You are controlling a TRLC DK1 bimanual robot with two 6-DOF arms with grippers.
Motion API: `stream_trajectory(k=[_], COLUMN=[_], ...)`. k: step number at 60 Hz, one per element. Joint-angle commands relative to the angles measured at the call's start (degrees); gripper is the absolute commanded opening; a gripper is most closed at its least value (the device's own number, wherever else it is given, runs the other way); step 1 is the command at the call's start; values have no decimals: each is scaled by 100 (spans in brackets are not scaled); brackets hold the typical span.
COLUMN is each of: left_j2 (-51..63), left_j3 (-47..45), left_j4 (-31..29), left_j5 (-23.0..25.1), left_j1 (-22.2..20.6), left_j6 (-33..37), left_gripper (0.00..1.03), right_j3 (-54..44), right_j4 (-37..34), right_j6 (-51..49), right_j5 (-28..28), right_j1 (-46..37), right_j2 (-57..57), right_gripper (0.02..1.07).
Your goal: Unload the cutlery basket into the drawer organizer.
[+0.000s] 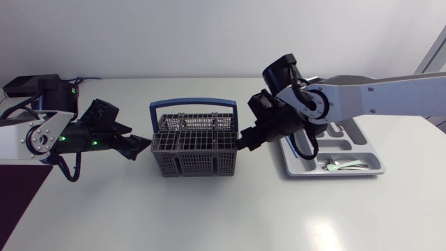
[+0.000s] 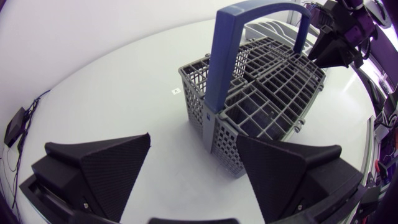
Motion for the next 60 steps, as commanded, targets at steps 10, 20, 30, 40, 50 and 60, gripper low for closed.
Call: stream_trajectory(k=[10, 20, 30, 40, 50, 60], left_j2=[-636, -1541, -2481, -3290, -3958, -4512], left_j3=[-4, -232, -443, -628, -856, -1146], left_j4=[-173, -323, -481, -455, -472, -578], left_j5=[58, 137, 146, 137, 120, 129], left_j1=[369, 448, 466, 747, 1011, 1134], left_j6=[66, -30, -312, -786, -1120, -1410], left_gripper=[98, 98, 98, 98, 98, 98], right_j3=[-816, -1203, -1704, -2284, -2715, -3049], right_j4=[414, 581, 836, 1047, 1100, 1153], right_j6=[-255, -502, -783, -1082, -1205, -1196], right_j5=[1154, 1373, 1567, 1558, 1408, 1391], right_j1=[-327, -801, -1170, -1680, -2207, -2585], right_j2=[-918, -1823, -2834, -3739, -4548, -5348], right_gripper=[98, 103, 103, 103, 103, 103])
